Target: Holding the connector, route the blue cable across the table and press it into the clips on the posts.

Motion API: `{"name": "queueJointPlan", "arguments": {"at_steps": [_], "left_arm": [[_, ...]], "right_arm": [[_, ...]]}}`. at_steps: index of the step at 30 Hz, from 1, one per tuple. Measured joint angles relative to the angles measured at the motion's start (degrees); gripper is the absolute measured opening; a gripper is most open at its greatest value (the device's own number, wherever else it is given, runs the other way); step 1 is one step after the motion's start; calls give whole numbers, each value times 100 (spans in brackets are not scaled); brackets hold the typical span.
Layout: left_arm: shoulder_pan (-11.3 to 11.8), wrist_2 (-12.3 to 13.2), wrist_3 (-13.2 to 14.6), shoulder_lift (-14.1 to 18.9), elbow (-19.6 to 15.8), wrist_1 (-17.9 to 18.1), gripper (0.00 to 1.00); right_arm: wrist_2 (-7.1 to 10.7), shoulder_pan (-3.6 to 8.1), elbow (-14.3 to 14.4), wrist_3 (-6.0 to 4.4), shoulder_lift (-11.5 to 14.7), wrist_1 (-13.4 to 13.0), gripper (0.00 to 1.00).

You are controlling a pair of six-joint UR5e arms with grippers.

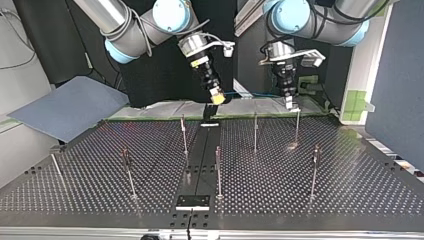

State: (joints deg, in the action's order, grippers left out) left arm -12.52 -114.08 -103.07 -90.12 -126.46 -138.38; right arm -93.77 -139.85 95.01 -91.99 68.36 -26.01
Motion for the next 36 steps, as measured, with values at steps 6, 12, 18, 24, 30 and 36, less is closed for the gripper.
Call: {"name": "queueJointPlan", "arguments": {"at_steps": [6, 12, 18, 24, 30, 36], "left_arm": [[260, 238, 1, 261, 117, -258, 0], [554, 267, 34, 554, 397, -554, 0], [852, 466, 70, 852, 608, -849, 0], [1154, 762, 24, 1154, 639, -1152, 0], [1458, 1064, -30, 1458, 664, -1458, 0], [1729, 1335, -119, 1729, 752, -1726, 0]], "right_arm": [[6, -44, -316, -42, -3, 317, 0], [29, -53, -629, -147, -10, 628, 0], [85, -43, -965, -184, -24, 965, 0], [145, -30, -1287, -189, -75, 1288, 0], [183, -22, -1603, -205, -250, 1603, 0], [221, -20, -1895, -222, -444, 1871, 0]]}}
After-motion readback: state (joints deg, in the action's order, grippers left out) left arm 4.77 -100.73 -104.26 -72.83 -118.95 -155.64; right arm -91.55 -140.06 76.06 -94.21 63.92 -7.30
